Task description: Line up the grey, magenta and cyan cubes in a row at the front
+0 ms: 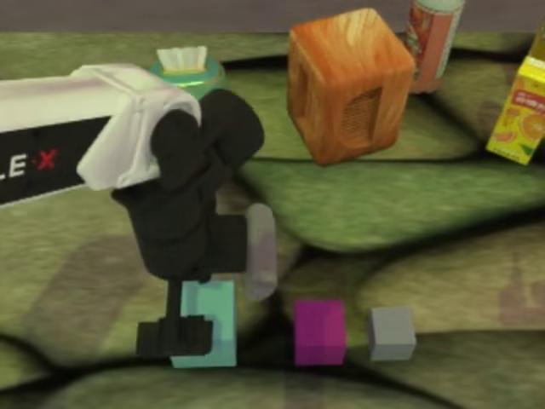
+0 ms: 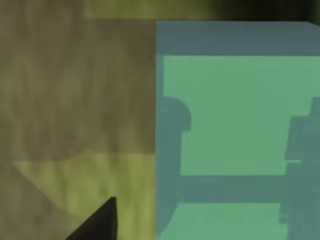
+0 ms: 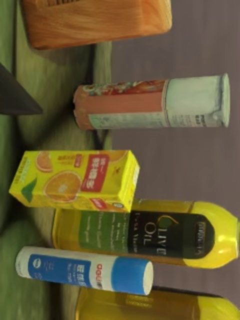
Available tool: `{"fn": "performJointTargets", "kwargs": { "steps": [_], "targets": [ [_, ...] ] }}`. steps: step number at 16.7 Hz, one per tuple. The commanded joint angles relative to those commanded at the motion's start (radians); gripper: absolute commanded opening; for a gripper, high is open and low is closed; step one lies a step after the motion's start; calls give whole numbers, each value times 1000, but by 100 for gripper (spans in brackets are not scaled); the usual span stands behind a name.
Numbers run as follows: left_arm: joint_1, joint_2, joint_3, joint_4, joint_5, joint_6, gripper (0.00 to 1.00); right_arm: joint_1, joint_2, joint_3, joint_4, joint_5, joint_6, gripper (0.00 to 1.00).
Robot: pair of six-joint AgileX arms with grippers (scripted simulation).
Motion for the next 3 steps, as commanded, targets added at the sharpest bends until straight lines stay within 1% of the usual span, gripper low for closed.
{"fn": "performJointTargets", "kwargs": {
  "steps": [3],
  "targets": [
    [4, -25, 33, -43, 0, -2, 100, 0, 0, 0, 0, 0, 0, 100]
  ]
}}
